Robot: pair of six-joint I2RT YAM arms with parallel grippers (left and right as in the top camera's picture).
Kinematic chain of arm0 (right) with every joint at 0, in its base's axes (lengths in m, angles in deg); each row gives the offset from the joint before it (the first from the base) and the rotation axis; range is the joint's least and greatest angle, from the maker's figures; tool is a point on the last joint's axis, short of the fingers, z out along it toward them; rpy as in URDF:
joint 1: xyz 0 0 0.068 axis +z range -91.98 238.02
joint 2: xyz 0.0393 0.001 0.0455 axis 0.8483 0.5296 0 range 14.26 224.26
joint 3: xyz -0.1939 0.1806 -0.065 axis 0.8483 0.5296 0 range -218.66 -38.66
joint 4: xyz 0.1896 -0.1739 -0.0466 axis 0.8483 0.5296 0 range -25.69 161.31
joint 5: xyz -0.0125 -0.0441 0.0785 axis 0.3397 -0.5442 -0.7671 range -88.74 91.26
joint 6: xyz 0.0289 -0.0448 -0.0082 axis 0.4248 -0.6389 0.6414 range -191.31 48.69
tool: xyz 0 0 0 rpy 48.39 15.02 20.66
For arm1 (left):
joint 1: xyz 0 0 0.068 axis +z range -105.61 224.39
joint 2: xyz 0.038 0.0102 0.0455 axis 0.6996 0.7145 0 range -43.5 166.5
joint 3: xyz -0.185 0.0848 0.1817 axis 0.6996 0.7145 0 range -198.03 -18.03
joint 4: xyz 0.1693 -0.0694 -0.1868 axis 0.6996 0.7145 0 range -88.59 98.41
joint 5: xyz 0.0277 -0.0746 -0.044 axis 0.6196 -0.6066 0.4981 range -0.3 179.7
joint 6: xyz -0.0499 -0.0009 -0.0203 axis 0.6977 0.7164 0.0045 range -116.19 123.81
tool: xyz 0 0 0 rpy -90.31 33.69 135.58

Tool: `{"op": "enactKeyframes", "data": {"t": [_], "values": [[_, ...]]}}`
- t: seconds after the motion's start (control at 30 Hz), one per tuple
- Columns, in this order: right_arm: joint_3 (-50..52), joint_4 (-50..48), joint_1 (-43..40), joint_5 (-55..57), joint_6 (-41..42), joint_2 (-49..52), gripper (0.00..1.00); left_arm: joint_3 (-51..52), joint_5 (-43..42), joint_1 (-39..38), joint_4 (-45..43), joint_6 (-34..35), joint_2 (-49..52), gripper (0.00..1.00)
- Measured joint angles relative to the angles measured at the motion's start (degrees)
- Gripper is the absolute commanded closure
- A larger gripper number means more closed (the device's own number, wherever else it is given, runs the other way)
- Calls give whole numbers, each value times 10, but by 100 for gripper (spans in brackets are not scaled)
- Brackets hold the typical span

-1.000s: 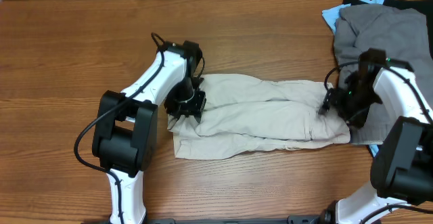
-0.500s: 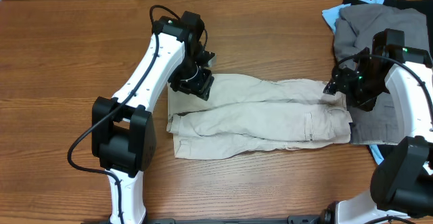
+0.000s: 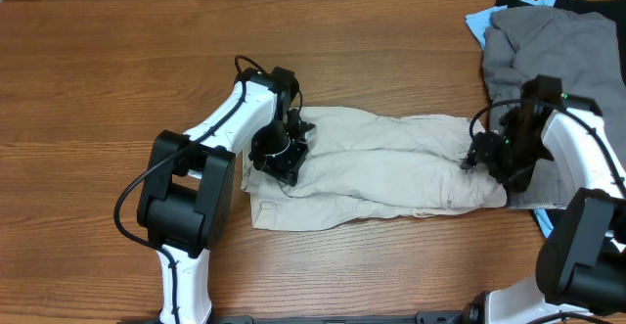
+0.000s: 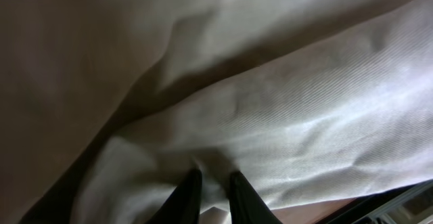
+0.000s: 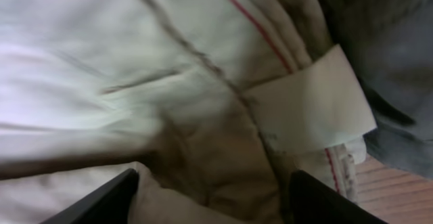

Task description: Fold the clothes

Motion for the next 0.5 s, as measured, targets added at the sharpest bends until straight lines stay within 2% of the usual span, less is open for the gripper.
{"op": "enactKeyframes", "data": {"t": [0.27, 0.5], "values": [[30, -71, -3, 5, 24, 0, 26, 2, -2, 0, -30, 0, 0, 75], [68, -109, -3, 0, 35, 0, 25, 2, -2, 0, -35, 0, 0, 72]]}}
